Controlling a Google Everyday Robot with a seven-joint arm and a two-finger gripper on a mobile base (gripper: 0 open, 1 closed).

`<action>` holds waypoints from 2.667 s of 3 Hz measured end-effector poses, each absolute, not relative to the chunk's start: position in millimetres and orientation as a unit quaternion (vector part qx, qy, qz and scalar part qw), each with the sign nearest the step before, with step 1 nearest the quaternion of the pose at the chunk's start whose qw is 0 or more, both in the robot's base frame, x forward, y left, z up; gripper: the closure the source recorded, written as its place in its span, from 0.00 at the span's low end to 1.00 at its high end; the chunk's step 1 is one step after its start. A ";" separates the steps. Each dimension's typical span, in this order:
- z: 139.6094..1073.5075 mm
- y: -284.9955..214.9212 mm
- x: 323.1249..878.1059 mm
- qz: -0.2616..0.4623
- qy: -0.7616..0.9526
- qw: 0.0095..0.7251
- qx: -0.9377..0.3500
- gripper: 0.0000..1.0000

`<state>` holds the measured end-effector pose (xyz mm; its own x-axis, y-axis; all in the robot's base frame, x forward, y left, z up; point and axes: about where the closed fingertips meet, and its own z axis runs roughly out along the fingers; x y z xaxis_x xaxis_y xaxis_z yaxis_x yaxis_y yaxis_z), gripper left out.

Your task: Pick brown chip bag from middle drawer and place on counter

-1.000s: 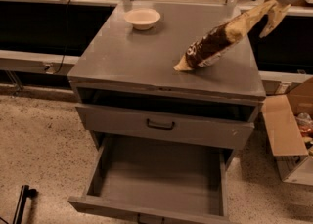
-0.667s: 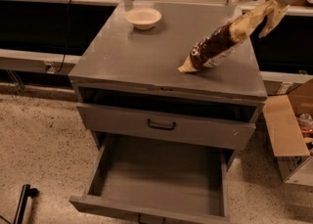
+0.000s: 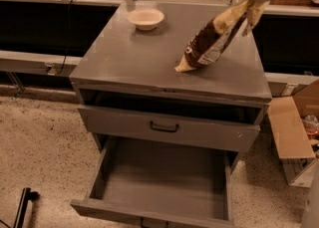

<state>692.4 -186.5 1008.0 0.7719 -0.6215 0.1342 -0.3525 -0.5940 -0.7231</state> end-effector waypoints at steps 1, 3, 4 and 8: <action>1005.6 -143.6 689.7 -0.199 0.248 0.267 -0.910 0.00; 990.3 -188.0 699.1 -0.216 0.318 0.124 -0.915 0.00; 1008.8 -213.2 697.6 -0.234 0.355 0.129 -0.896 0.00; 1045.6 -257.4 684.9 -0.251 0.410 0.216 -0.850 0.00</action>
Offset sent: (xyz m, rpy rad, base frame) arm -0.0004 0.0019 -0.0058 -0.5911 0.1524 -0.1766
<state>684.9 -257.4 1045.6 0.5378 -0.8055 0.2489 -0.5885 -0.5701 -0.5733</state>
